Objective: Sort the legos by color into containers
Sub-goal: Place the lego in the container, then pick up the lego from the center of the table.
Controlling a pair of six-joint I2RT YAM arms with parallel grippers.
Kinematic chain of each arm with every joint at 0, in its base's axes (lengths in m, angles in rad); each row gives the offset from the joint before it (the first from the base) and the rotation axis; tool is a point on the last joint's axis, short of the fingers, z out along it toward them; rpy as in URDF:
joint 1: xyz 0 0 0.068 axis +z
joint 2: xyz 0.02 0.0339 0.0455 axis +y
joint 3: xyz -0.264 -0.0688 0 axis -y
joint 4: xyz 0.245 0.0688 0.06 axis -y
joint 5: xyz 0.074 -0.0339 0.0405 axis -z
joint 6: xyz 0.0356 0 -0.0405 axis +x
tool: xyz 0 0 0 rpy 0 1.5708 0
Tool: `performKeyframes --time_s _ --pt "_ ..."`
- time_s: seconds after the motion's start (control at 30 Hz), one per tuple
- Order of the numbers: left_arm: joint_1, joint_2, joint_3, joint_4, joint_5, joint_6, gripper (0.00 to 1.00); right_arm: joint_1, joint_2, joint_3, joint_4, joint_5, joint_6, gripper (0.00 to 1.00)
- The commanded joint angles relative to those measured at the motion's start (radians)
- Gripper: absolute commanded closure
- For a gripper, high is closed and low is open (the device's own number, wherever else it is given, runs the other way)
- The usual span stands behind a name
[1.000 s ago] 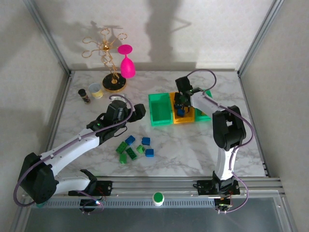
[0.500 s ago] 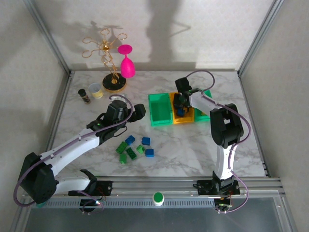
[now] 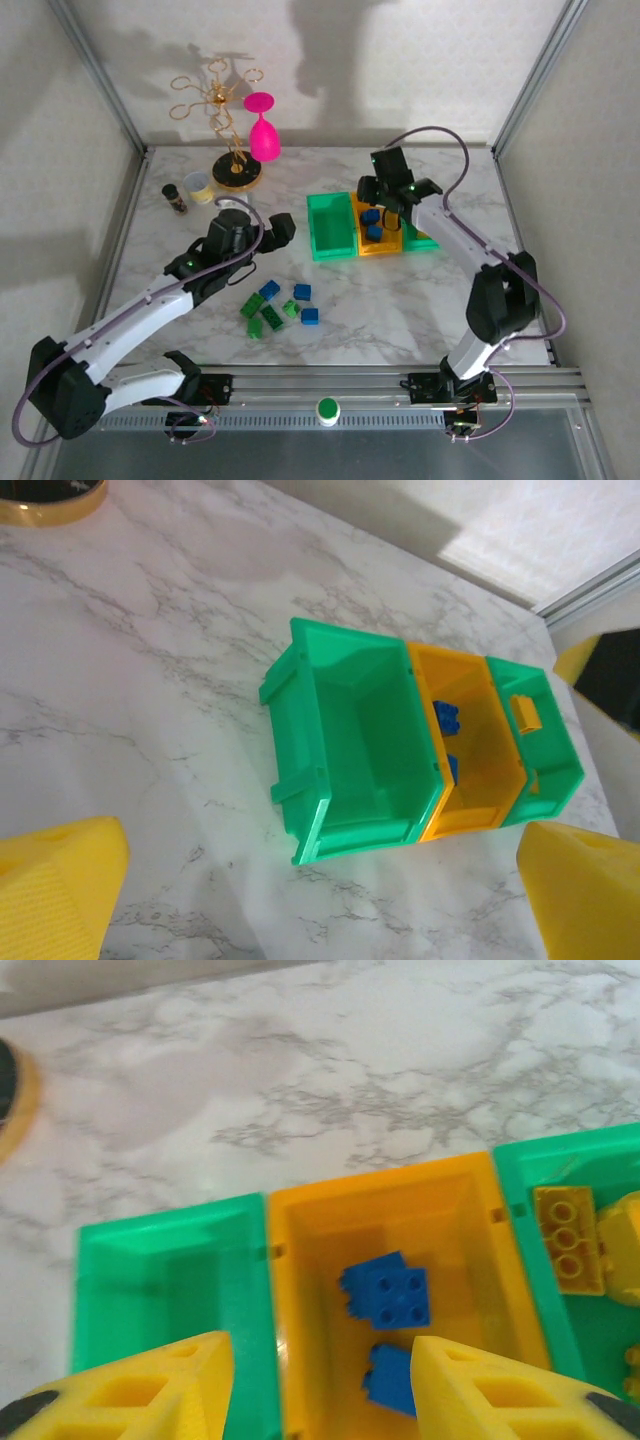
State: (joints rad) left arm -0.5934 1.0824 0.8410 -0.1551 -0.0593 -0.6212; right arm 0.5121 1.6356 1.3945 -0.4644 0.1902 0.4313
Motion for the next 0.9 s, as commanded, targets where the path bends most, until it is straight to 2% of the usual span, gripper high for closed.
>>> performKeyframes --time_s 0.0,0.2,0.4,0.6,0.87 --pt "-0.003 -0.070 -0.032 -0.063 -0.041 0.012 0.00 0.098 -0.046 -0.092 -0.044 0.016 0.027 0.48" --pt "-0.004 -0.174 -0.092 -0.124 -0.064 -0.021 0.00 0.284 -0.088 -0.204 -0.043 0.040 0.051 0.45" --pt "-0.004 -0.257 -0.137 -0.167 -0.088 -0.054 0.00 0.414 -0.088 -0.315 0.023 -0.003 0.050 0.41" --pt "-0.003 -0.281 -0.172 -0.188 -0.099 -0.085 0.00 0.487 -0.023 -0.351 0.077 -0.047 0.016 0.40" --pt "-0.003 -0.294 -0.191 -0.197 -0.119 -0.094 0.00 0.497 0.082 -0.317 0.114 -0.055 -0.015 0.36"
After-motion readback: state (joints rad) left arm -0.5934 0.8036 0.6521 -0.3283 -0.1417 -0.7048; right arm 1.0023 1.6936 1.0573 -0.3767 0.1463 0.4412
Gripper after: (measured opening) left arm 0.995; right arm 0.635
